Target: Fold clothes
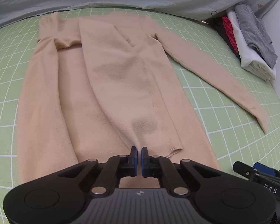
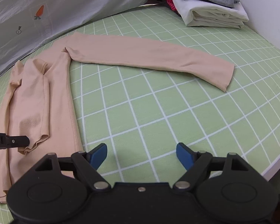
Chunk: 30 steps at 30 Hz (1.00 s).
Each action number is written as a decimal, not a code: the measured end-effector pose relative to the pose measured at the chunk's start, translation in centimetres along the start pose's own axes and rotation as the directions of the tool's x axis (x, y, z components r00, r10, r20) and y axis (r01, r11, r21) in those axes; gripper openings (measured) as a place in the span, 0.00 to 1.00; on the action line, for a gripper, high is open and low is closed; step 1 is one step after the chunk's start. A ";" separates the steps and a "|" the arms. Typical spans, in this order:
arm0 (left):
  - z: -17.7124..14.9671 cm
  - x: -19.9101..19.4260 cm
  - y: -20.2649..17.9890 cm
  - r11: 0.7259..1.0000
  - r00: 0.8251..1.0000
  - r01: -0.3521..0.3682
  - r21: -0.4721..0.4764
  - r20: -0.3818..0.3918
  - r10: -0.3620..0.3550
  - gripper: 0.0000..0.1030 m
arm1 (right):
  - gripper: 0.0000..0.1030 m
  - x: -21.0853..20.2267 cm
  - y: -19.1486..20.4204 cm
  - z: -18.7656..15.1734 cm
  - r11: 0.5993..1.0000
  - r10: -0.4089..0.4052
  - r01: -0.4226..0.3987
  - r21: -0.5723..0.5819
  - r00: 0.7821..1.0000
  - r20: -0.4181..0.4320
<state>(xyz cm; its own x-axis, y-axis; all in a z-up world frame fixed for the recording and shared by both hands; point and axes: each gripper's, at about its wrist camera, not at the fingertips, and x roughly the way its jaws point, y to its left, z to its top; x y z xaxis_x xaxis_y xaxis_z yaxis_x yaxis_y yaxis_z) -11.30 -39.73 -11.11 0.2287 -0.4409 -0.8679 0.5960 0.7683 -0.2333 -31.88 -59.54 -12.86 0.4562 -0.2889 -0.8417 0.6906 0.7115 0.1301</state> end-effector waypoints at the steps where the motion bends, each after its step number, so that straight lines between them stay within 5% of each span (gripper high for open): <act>1: 0.1 -0.6 0.2 1.000 1.000 0.001 -0.013 0.013 -0.001 0.03 | 0.80 0.0 0.1 0.1 1.000 0.001 -0.001 -0.001 1.000 0.001; 10: -1.3 -9.7 3.8 0.965 0.972 0.176 -0.194 0.187 -0.140 0.02 | 0.80 -1.1 2.3 0.1 0.998 0.034 -0.032 -0.049 0.999 0.033; 14: -3.5 -11.6 6.5 0.947 0.976 0.156 -0.280 0.192 -0.104 0.03 | 0.80 -1.2 3.7 -0.2 0.996 0.043 -0.040 -0.082 0.999 0.027; 20: -7.0 -9.1 9.6 0.934 0.998 -0.011 -0.358 0.054 0.032 0.04 | 0.80 -1.3 5.5 -0.6 0.989 0.044 -0.042 -0.141 0.999 0.015; 23: -7.2 -9.1 9.8 0.937 0.998 -0.034 -0.349 0.036 0.049 0.04 | 0.80 -1.3 6.1 -0.8 0.986 0.023 -0.024 -0.163 1.000 -0.003; 30: -6.9 -9.8 9.9 0.947 0.995 -0.079 -0.312 0.034 0.095 0.42 | 0.81 -2.3 7.3 0.7 0.985 0.026 -0.023 -0.172 0.999 0.020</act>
<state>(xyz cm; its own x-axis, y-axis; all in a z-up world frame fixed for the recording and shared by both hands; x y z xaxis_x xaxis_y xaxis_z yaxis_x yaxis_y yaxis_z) -12.89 -24.60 -7.94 0.3096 -0.3816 -0.8709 0.3064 0.9071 -0.2885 -27.50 -54.17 -9.56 0.4852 -0.2827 -0.8275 0.5732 0.8174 0.0569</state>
